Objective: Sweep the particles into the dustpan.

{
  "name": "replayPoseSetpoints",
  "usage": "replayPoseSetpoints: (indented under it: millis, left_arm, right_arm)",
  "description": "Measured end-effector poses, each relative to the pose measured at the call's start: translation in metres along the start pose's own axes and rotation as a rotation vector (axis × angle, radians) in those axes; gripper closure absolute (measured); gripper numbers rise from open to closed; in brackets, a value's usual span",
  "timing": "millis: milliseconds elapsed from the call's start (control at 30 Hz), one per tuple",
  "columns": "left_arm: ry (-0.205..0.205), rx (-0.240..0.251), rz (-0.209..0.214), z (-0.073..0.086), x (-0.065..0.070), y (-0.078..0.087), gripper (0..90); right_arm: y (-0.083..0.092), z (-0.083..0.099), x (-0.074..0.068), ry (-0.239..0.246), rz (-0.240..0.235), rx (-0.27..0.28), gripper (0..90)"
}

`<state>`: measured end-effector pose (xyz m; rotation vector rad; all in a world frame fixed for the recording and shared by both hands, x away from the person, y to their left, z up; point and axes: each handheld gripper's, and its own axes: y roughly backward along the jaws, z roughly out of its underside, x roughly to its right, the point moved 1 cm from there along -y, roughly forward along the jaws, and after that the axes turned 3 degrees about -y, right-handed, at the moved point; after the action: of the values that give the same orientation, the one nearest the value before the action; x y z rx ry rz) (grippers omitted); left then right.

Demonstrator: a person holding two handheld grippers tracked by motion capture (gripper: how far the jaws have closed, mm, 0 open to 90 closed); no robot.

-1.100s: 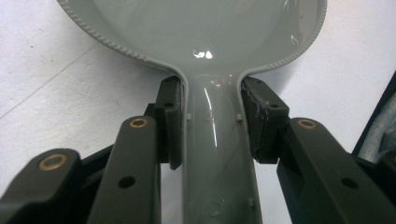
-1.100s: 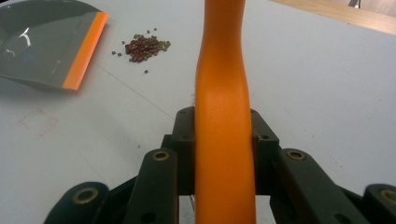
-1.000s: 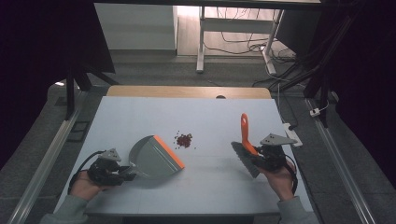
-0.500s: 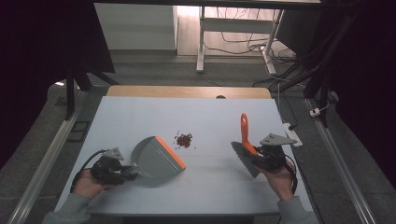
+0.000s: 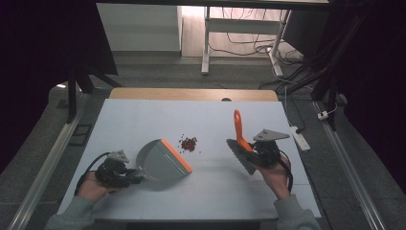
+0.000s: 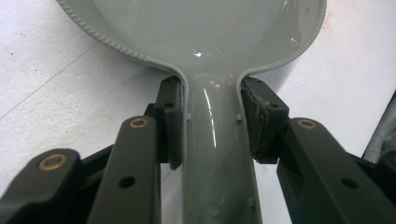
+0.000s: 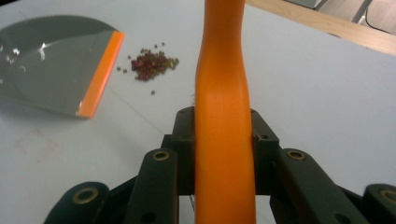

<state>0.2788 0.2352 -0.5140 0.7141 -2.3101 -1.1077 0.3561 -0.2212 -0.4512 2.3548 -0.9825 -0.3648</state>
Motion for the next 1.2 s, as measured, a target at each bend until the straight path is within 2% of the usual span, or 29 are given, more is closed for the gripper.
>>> replayPoseSetpoints:
  millis: [300,500,600,800,1000,1200]
  left_arm:
    - [0.001,0.005,0.007,0.0,-0.001,0.0,61.4]
    - [0.002,0.007,0.009,0.0,-0.001,0.001,61.4]
    - [-0.002,0.002,0.005,-0.001,0.0,0.0,61.4]
    - [-0.003,0.001,0.002,-0.001,0.002,0.001,61.4]
    - [-0.006,0.0,0.003,-0.003,0.001,-0.001,61.4]
    - [-0.013,-0.003,0.001,-0.005,0.0,-0.001,61.4]
  right_arm:
    - [-0.041,-0.041,-0.011,0.022,0.002,-0.016,70.5]
    - [-0.077,-0.063,-0.014,0.042,0.016,-0.07,70.5]
    - [-0.085,-0.065,-0.014,0.042,0.022,-0.082,70.5]
    - [-0.091,-0.061,-0.017,0.032,0.007,-0.094,70.5]
    - [-0.098,-0.062,-0.015,0.013,-0.009,-0.085,70.4]
    - [-0.105,-0.061,-0.015,0.016,0.001,-0.089,70.5]
